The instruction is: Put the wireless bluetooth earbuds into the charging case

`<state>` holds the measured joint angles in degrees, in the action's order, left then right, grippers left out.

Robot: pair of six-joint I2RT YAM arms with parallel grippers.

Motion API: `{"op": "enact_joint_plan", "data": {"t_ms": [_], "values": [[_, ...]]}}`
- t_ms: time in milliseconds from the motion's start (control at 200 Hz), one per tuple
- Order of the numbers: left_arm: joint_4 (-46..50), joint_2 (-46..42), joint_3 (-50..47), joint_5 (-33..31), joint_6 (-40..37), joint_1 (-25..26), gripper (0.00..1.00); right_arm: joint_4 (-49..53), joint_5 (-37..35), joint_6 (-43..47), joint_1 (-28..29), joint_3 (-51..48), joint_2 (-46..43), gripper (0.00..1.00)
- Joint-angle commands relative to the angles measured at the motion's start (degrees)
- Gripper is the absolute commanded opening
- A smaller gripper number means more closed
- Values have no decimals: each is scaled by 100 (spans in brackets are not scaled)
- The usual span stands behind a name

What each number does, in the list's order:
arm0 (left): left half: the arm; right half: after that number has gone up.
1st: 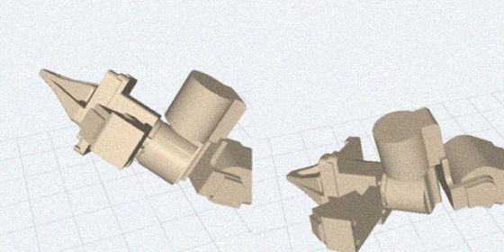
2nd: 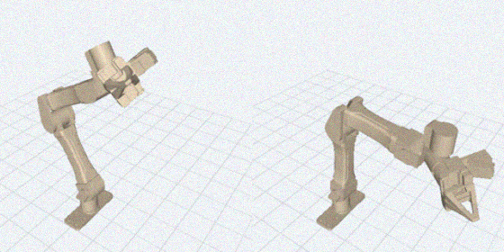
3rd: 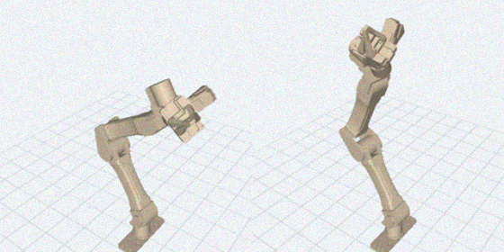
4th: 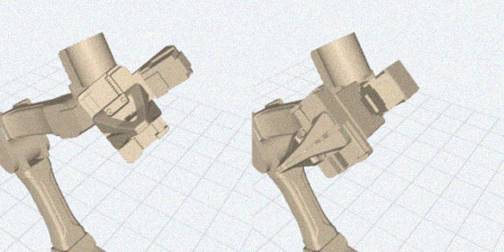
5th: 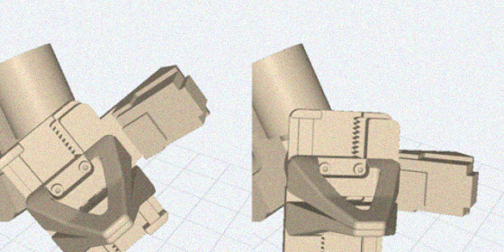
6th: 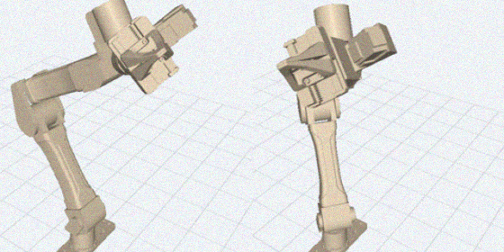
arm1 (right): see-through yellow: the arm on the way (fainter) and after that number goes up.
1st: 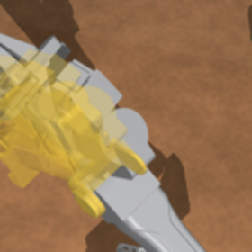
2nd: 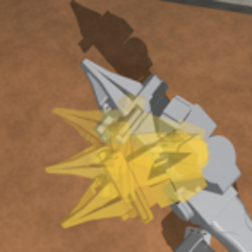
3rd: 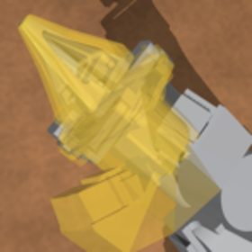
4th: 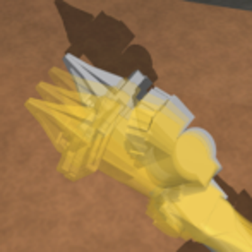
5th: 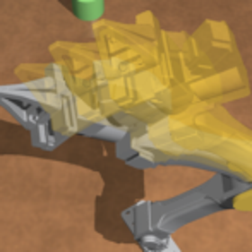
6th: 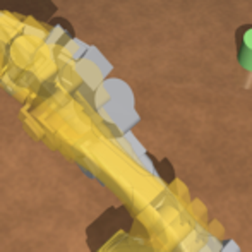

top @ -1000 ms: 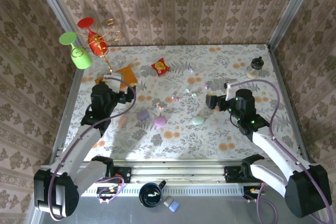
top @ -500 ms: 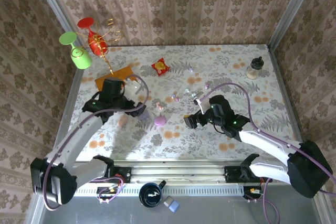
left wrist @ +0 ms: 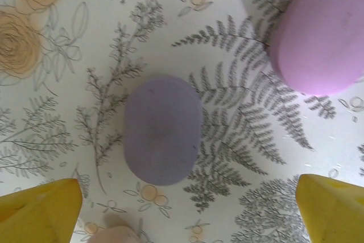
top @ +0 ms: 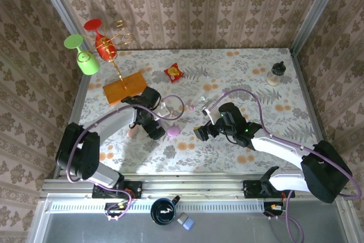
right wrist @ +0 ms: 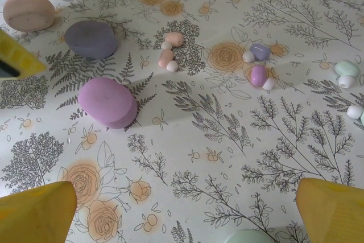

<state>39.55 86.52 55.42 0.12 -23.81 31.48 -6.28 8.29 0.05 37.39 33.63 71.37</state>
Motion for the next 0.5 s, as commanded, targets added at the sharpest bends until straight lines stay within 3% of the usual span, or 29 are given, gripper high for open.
{"op": "enact_joint_plan", "data": {"t_ms": [0,255,495], "values": [[240,255,243,-213,-27,25,92,-59,111,126,49,54,-30,100],[-11,807,352,-370,-201,-14,88,-68,-20,109,58,-126,-254,100],[-68,1190,423,-291,-148,-64,73,-100,-38,135,58,-189,-274,100]]}}
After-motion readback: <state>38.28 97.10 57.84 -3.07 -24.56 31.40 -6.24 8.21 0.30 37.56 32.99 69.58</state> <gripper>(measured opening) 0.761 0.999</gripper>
